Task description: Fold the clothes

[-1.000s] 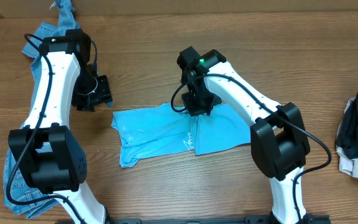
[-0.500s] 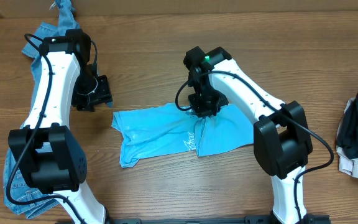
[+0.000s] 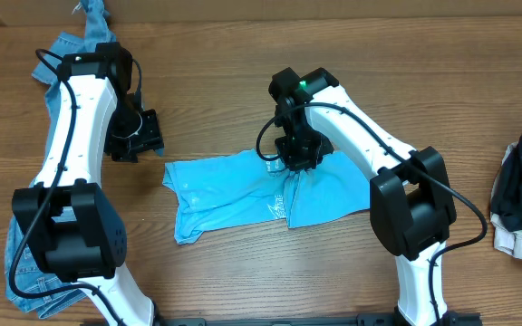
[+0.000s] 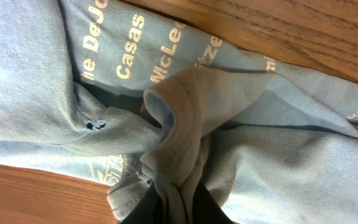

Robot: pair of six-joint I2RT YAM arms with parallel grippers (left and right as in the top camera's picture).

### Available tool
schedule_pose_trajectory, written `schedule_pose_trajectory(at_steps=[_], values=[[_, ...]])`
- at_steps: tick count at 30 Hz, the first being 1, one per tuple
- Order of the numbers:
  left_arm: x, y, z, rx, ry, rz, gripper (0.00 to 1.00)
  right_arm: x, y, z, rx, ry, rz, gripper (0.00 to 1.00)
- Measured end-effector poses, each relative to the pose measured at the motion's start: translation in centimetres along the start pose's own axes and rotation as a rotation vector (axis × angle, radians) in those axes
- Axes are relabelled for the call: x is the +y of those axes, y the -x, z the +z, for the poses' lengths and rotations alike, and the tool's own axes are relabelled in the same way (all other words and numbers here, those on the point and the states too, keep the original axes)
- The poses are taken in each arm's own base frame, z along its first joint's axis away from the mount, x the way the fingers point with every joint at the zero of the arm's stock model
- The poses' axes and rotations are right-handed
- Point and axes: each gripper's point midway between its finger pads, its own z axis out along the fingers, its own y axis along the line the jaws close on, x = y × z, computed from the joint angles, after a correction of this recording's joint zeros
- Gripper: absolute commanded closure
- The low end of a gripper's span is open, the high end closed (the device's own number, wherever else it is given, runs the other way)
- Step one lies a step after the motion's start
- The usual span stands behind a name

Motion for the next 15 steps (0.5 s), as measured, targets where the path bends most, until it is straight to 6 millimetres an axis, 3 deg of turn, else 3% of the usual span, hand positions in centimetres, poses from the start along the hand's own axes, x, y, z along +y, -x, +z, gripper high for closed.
schedule_pose_trajectory(at_steps=[7,12,15], values=[[0.0,0.0,0.0,0.0,0.0,0.0,0.48,0.3,0.3,-0.5,-0.013,0.012,-0.002,0.91],[0.0,0.0,0.0,0.0,0.0,0.0,0.48,1.3,2.3,-3.5,-0.104,0.049,-0.014,0.9],[0.0,0.0,0.0,-0.001,0.0,0.0,0.48,1.4,2.3,-3.6,-0.106,0.057,-0.015,0.87]])
